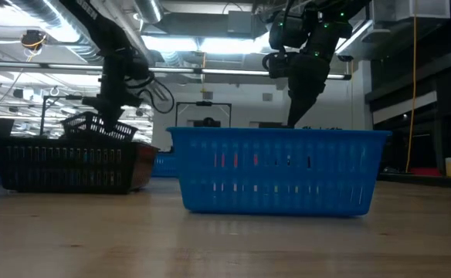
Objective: Stack baskets by color
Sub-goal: Stack the middle black bin on the top black bin
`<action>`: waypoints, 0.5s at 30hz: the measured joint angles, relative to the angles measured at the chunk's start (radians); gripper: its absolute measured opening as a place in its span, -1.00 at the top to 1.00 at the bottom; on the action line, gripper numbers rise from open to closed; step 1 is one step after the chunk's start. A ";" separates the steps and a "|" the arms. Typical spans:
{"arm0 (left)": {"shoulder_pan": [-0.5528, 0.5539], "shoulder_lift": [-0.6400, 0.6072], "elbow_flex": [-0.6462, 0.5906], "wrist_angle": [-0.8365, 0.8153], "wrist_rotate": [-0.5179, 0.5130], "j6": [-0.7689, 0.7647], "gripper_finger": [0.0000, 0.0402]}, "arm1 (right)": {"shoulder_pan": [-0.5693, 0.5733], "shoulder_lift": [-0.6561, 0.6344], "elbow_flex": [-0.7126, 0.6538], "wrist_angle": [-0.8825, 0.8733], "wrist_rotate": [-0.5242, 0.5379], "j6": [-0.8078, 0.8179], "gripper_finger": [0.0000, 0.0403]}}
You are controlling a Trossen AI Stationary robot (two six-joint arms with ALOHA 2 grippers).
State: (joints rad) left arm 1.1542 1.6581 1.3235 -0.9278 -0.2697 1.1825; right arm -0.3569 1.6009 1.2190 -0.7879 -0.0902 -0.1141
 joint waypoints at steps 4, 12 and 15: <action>-0.001 0.001 0.000 -0.004 0.010 0.003 1.00 | 0.000 0.000 0.000 0.000 0.000 -0.002 0.69; -0.011 0.001 0.000 -0.004 0.010 0.004 1.00 | 0.000 0.000 0.000 0.000 0.000 -0.001 0.69; -0.013 0.001 0.000 -0.004 0.011 0.005 1.00 | 0.000 0.000 0.000 -0.001 0.000 0.000 0.69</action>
State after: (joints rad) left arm 1.1412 1.6588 1.3235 -0.9318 -0.2588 1.1877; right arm -0.3569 1.6009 1.2190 -0.7887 -0.0898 -0.1144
